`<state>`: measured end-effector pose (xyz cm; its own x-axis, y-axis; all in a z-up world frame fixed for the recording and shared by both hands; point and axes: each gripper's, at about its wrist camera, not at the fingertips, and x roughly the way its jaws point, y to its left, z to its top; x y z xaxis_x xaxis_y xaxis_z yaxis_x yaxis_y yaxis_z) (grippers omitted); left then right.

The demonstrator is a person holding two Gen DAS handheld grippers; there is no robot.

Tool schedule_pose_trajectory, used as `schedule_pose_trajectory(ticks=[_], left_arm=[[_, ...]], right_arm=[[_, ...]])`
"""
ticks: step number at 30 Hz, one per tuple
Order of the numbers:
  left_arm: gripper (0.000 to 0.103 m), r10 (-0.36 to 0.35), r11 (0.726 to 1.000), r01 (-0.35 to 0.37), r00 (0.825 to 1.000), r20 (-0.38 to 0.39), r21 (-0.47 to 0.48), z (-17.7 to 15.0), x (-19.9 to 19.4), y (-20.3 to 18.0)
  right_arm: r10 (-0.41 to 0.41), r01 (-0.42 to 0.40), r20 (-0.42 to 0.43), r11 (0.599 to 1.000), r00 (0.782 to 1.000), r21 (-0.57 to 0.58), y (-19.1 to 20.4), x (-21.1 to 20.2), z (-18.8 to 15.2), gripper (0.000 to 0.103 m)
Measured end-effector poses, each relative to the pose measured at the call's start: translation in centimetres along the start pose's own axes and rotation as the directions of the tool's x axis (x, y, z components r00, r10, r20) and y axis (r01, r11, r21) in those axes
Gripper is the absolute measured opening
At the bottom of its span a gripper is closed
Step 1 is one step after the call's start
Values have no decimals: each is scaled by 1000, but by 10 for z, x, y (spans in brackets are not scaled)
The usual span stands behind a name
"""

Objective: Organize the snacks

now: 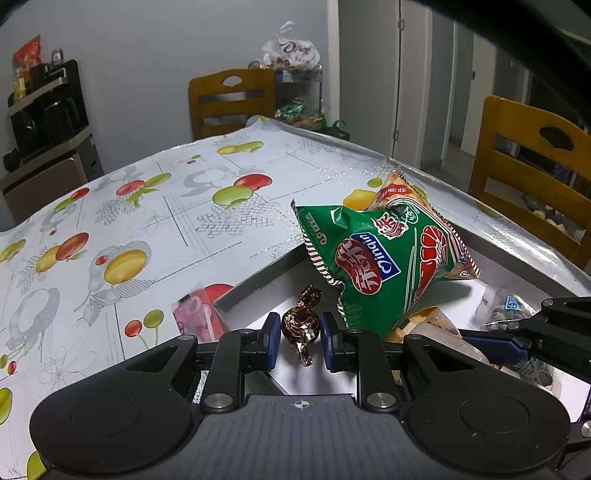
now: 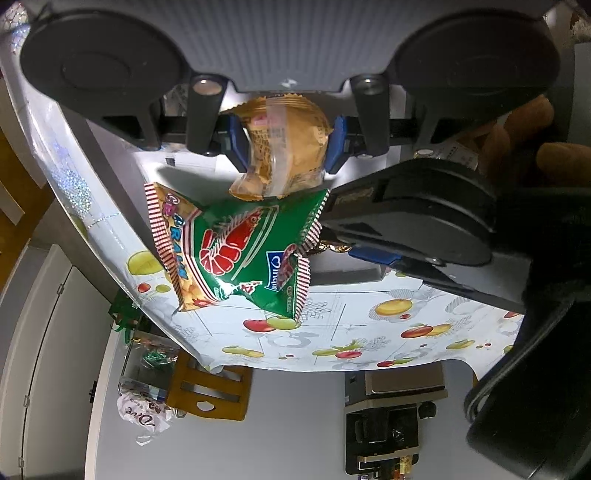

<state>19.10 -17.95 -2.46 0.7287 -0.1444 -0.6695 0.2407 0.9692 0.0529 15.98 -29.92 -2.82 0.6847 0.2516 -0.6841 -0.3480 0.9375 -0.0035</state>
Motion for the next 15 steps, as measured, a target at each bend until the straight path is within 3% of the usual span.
schedule_pose_trajectory(ticks=[11, 15], left_arm=[[33, -3, 1000, 3, 1000, 7, 1, 0, -3, 0], [41, -11, 1000, 11, 1000, 14, -3, 0, -7, 1]], right_arm=[[9, -9, 2, 1000, 1000, 2, 1, -5, -1, 46], [6, -6, 41, 1000, 999, 2, 1, -14, -1, 59]])
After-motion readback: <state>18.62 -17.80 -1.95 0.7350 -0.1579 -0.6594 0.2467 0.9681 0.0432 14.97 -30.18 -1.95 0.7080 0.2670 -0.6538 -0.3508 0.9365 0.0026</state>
